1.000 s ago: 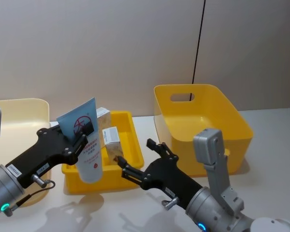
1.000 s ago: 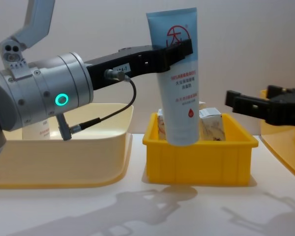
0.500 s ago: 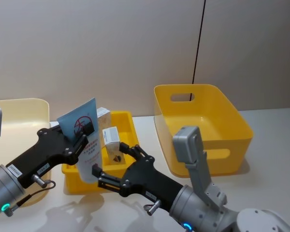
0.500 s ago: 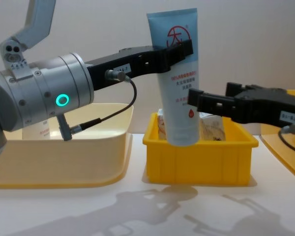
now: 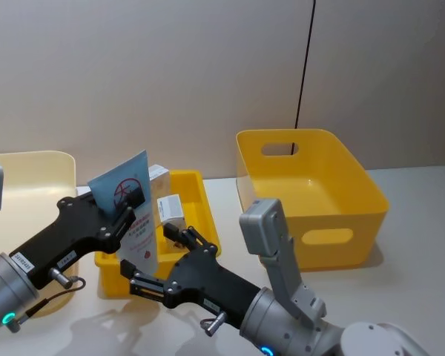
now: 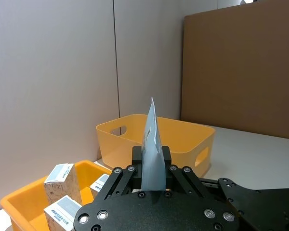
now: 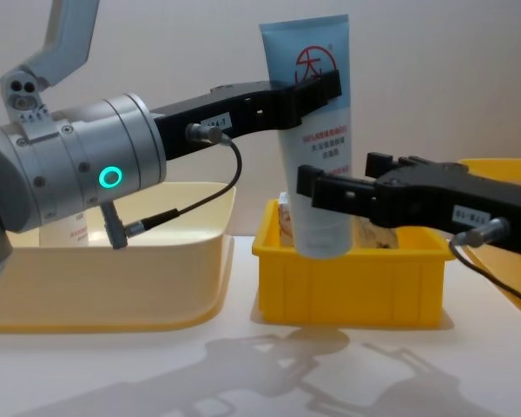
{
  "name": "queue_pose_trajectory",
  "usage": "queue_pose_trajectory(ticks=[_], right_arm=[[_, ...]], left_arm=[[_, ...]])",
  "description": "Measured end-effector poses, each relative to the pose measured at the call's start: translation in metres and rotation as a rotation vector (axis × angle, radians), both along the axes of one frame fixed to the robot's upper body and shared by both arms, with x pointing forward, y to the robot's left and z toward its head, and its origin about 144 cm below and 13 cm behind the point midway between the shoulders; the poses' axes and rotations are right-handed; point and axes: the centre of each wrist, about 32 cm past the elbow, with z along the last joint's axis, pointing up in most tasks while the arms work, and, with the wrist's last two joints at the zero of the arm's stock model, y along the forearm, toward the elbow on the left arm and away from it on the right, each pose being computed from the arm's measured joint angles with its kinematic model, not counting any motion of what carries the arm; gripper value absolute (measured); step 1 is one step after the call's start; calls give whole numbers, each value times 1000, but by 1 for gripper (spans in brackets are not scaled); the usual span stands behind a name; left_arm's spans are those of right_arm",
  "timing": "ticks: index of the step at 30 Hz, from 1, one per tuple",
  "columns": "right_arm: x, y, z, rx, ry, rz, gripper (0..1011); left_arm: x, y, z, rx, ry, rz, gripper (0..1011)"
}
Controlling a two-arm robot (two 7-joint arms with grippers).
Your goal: Bimanual collaborative sorting of washing and personal care products
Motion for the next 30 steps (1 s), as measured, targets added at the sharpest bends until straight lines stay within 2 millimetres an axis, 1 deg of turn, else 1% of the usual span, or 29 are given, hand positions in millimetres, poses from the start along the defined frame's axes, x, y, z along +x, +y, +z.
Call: queue_pose_trajectory(ticks=[16,30], right_arm=[[7,19,-5,-35,-20,-32,1001],[9,26,-6,-53,-25,-67,1001]], left_arm=[[0,0,0,0,0,0,219],[0,0,0,0,0,-1,219]])
